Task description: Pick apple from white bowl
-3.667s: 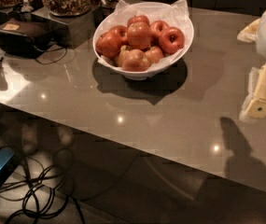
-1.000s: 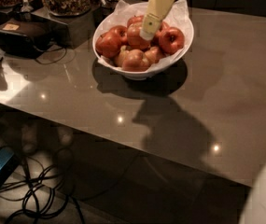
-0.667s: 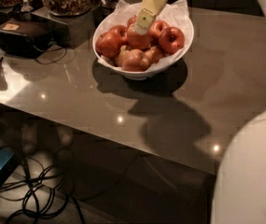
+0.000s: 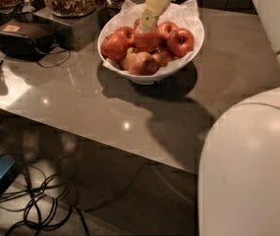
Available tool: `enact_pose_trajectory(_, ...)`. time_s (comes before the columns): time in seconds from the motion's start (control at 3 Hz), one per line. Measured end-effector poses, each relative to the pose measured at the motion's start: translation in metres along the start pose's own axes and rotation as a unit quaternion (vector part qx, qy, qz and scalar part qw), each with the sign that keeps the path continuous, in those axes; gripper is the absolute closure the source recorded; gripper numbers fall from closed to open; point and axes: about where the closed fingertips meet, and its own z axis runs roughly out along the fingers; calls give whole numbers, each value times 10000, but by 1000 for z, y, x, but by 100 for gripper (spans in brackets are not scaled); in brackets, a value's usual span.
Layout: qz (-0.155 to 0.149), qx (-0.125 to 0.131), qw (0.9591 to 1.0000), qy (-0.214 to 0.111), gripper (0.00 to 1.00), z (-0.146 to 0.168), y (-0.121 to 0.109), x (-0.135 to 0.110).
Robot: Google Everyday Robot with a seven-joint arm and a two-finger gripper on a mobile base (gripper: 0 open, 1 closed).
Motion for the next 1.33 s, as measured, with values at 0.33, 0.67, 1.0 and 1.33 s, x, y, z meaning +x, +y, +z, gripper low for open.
enact_pose_trajectory(0.33, 98, -45, 9999, 25, 14, 7, -4, 0)
enact_pose_trajectory(0.67, 150, -134, 9998, 54, 12, 15, -4, 0)
enact_pose_trajectory(1.0, 170, -248, 9995, 90, 16, 27, -4, -2)
enact_pose_trajectory(1.33, 180, -344, 9992, 111, 20, 38, -4, -4)
